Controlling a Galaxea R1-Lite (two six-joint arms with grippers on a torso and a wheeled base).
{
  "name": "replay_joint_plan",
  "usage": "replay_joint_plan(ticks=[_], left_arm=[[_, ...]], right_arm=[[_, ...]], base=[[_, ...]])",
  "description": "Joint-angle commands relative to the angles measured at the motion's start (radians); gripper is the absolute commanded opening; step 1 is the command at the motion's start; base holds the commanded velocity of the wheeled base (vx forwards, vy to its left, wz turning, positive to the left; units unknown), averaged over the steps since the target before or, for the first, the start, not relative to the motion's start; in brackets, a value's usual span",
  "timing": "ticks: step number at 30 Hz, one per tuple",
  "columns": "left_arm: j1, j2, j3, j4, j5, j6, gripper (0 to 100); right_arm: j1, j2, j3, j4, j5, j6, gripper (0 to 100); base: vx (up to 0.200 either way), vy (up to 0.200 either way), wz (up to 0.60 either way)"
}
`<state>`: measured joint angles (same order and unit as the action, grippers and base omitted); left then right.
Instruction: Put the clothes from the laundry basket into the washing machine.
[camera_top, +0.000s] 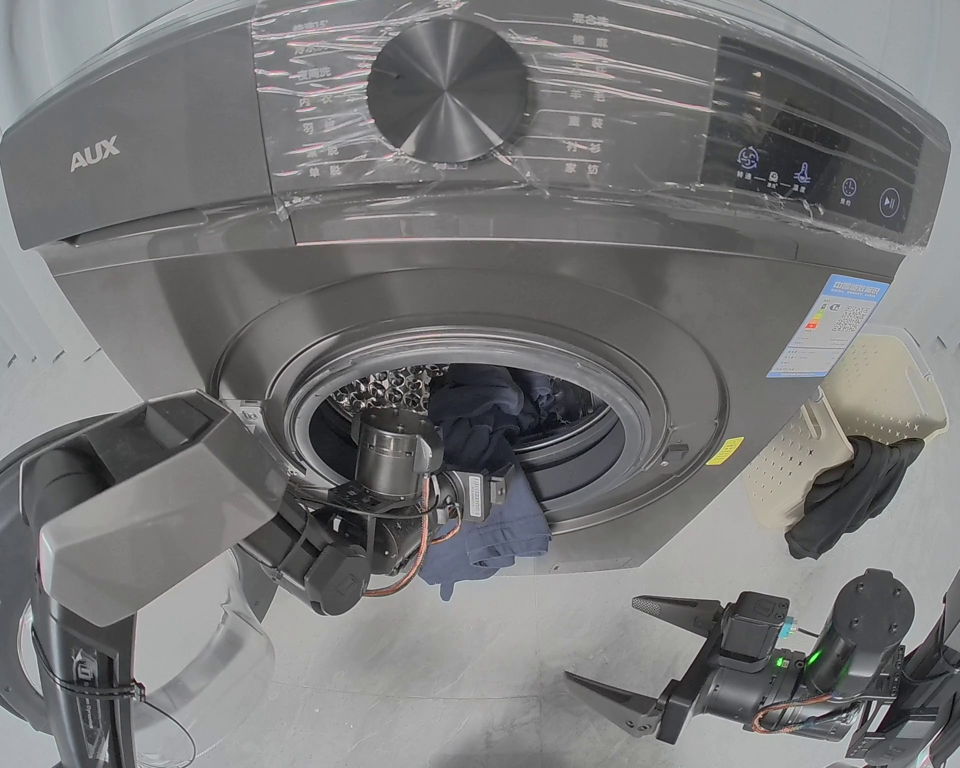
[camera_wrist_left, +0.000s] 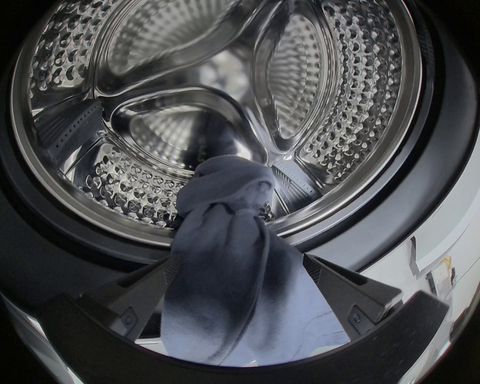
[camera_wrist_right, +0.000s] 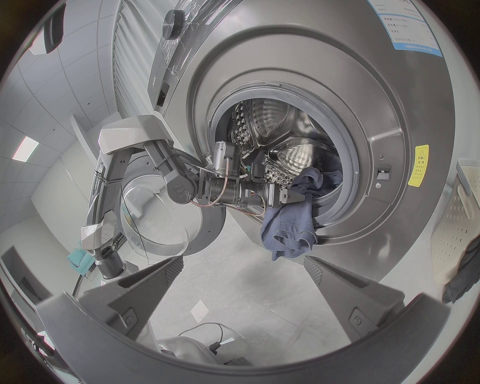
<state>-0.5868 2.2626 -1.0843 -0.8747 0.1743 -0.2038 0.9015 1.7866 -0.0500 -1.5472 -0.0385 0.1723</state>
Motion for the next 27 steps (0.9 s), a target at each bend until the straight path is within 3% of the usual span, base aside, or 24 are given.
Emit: replay_joint_plan(ticks=[1,3,4,14,20,27], left_arm=[[0.004,0.060,-0.008,-0.010,0.001,0.011,100],[0.004,0.064,-0.014,-0.004,-0.001,0.017,100],[0.004,0.071,-0.016,-0.001,-0.001,0.017,0],[0.013,0.098,-0.108,-0.041,-0.002,0.006,0],[0.013,0.127,-0.233,-0.112,0.010,-0.058,0],[0.033,0.155,-0.289,-0.144,0.022,-0.058,0]], right_arm=[[-0.001,-0.001,-0.001,-0.001,0.000,-0.001,100],[-0.006,-0.001,-0.002,-0.001,0.000,-0.001,100],[-0.009,0.000,-0.002,-0.001,0.000,-0.002,100],[-0.003,-0.001,-0.008,-0.001,0.000,-0.001,100],[-0.006,-0.001,-0.010,-0.001,0.000,-0.002,100],[-0.013,0.005,-0.013,-0.001,0.000,-0.002,100]], base=[[0.000,0.000,0.00],[0.000,0.000,0.00],[0.000,0.000,0.00],[0.000,0.000,0.00],[0.000,0.000,0.00],[0.000,0.000,0.00]])
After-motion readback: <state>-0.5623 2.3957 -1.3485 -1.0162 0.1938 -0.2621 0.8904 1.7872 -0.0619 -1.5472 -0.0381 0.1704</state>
